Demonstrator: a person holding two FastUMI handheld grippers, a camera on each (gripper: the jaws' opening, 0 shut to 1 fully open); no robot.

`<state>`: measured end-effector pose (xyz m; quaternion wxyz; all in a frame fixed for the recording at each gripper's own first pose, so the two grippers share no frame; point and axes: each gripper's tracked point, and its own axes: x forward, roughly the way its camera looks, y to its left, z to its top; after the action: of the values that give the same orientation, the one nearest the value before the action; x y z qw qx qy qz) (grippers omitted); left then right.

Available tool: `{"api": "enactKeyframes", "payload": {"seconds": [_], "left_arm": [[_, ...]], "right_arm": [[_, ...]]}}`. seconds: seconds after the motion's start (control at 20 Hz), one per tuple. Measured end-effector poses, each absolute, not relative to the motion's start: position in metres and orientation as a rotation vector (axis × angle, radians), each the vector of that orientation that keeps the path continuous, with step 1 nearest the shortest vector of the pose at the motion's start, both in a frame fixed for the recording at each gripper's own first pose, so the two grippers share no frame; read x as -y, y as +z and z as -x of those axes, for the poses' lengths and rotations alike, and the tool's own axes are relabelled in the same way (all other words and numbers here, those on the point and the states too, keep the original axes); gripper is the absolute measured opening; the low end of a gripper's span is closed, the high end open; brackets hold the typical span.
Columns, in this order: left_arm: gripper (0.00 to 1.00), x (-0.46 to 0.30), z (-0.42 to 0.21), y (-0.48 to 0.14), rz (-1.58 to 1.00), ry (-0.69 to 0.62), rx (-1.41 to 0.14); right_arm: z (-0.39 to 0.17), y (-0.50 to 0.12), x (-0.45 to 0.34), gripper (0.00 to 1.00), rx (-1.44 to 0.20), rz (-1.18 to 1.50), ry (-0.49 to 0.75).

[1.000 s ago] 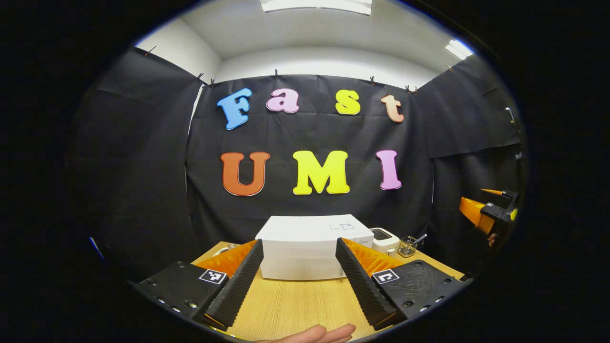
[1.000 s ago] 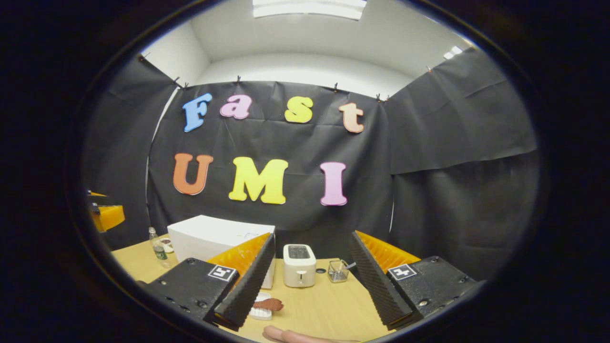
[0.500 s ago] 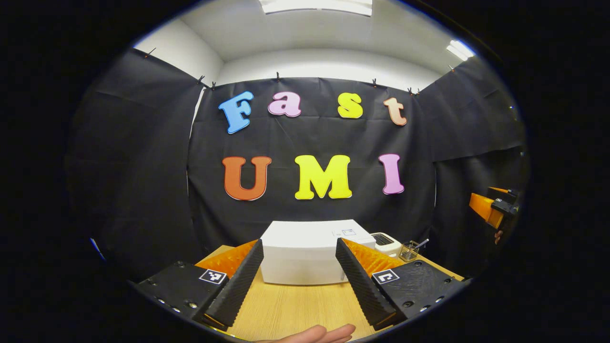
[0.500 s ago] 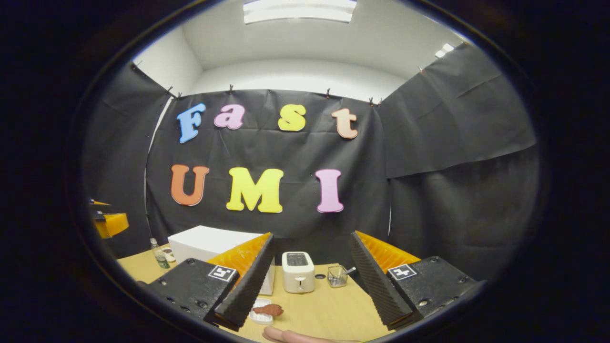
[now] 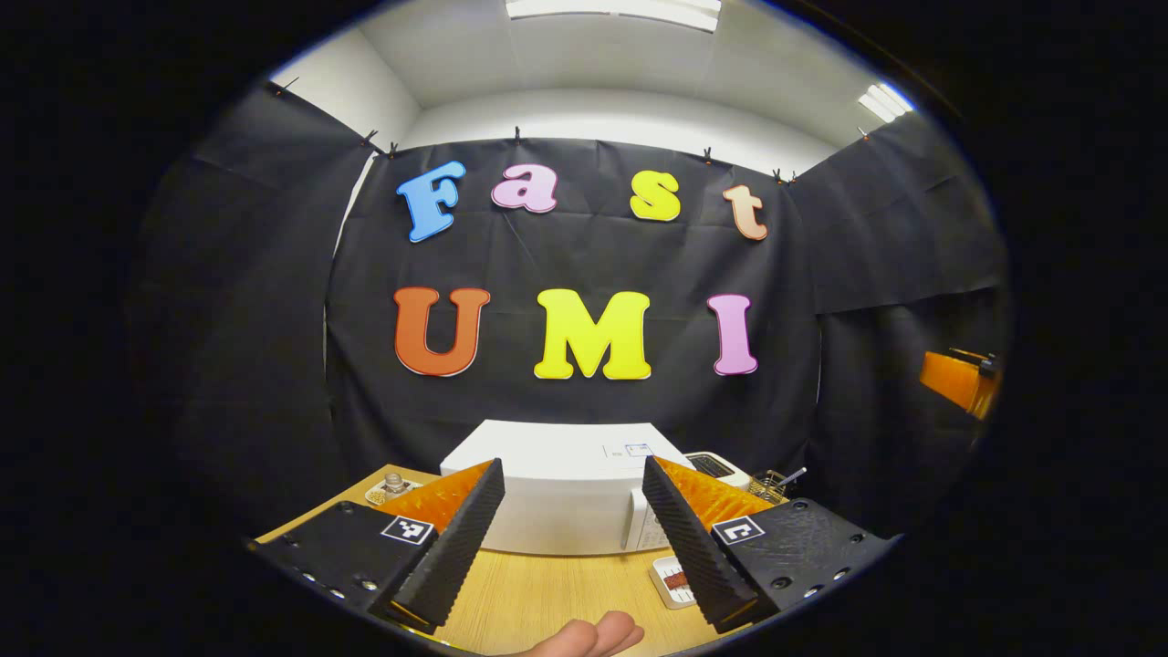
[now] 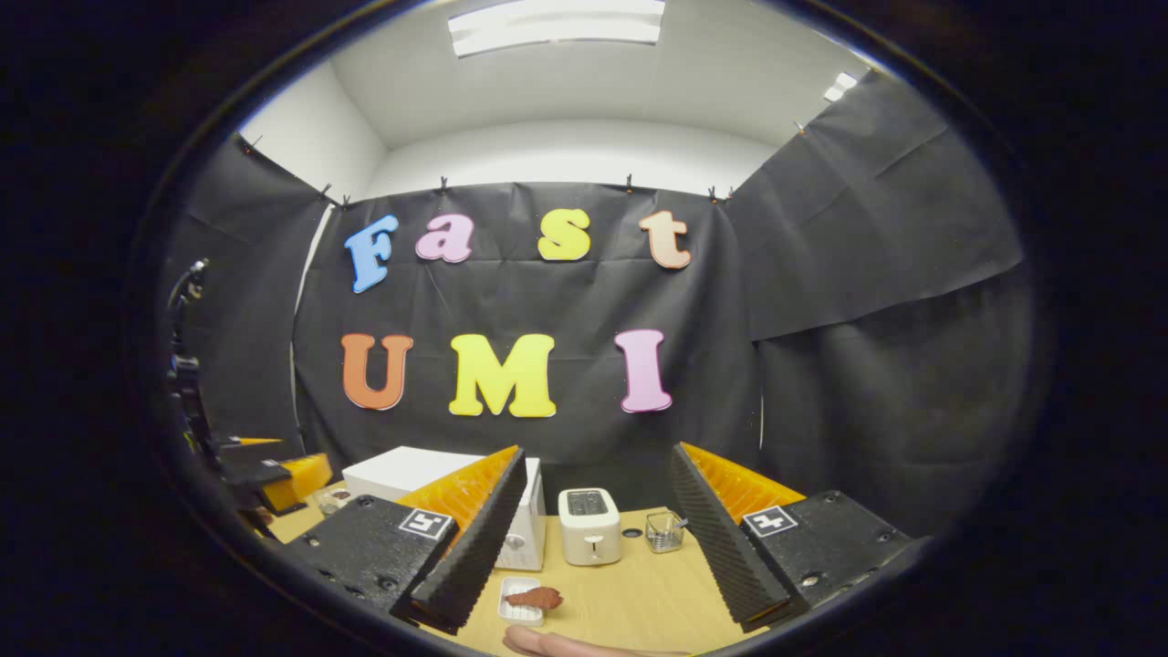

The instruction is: Open the microwave oven with the left hand, put the food in, and close the microwave oven.

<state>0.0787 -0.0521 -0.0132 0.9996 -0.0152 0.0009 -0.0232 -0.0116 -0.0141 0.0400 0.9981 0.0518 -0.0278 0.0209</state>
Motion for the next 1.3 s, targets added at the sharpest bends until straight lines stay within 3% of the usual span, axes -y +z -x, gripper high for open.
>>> {"api": "enactKeyframes", "payload": {"seconds": [0.35, 0.4, 0.45, 0.7, 0.75, 0.8, 0.85, 0.9, 0.95, 1.0, 1.05, 1.1, 1.15, 1.25, 1.3], "left_arm": [[0.95, 0.1, -0.166, -0.097, -0.001, -0.028, -0.075], [0.95, 0.105, -0.178, -0.112, -0.017, -0.017, -0.083], [0.95, 0.117, -0.189, -0.13, -0.03, -0.025, -0.096], [0.96, 0.153, -0.237, -0.2, -0.04, -0.06, -0.15], [0.8, 0.157, -0.246, -0.213, -0.032, -0.066, -0.174], [0.72, 0.161, -0.255, -0.226, -0.026, -0.074, -0.193], [0.7, 0.157, -0.264, -0.234, -0.035, -0.05, -0.195], [0.58, 0.158, -0.271, -0.241, -0.037, -0.045, -0.203], [0.6, 0.161, -0.277, -0.251, -0.029, -0.043, -0.215], [0.57, 0.158, -0.286, -0.256, -0.028, -0.025, -0.218], [0.54, 0.164, -0.292, -0.261, -0.005, -0.046, -0.226], [0.41, 0.173, -0.296, -0.261, 0.019, -0.073, -0.22], [0.57, 0.17, -0.303, -0.259, 0.016, -0.06, -0.204], [0.58, 0.166, -0.313, -0.259, 0.005, -0.039, -0.212], [0.43, 0.163, -0.311, -0.266, 0.006, -0.025, -0.244]], "right_arm": [[0.013, 0.045, 0.018, 1.0, 0.067, -0.087, 0.063], [0.013, 0.045, 0.019, 0.9, 0.07, -0.093, 0.066], [0.013, 0.045, 0.021, 1.0, 0.073, -0.102, 0.069], [0.013, 0.036, 0.029, 1.0, 0.08, -0.104, 0.082], [0.012, 0.035, 0.032, 1.0, 0.084, -0.105, 0.083], [0.011, 0.033, 0.035, 1.0, 0.086, -0.105, 0.082], [0.011, 0.031, 0.039, 1.0, 0.087, -0.103, 0.081], [0.01, 0.028, 0.041, 1.0, 0.086, -0.1, 0.079], [0.01, 0.026, 0.044, 1.0, 0.084, -0.097, 0.078], [0.009, 0.023, 0.048, 0.9, 0.081, -0.095, 0.075], [0.009, 0.021, 0.051, 1.0, 0.077, -0.092, 0.073], [0.01, 0.019, 0.053, 1.0, 0.077, -0.089, 0.072], [0.01, 0.019, 0.056, 0.9, 0.078, -0.086, 0.071], [0.009, 0.017, 0.062, 0.9, 0.08, -0.086, 0.059], [0.009, 0.016, 0.065, 1.0, 0.082, -0.086, 0.054]]}}
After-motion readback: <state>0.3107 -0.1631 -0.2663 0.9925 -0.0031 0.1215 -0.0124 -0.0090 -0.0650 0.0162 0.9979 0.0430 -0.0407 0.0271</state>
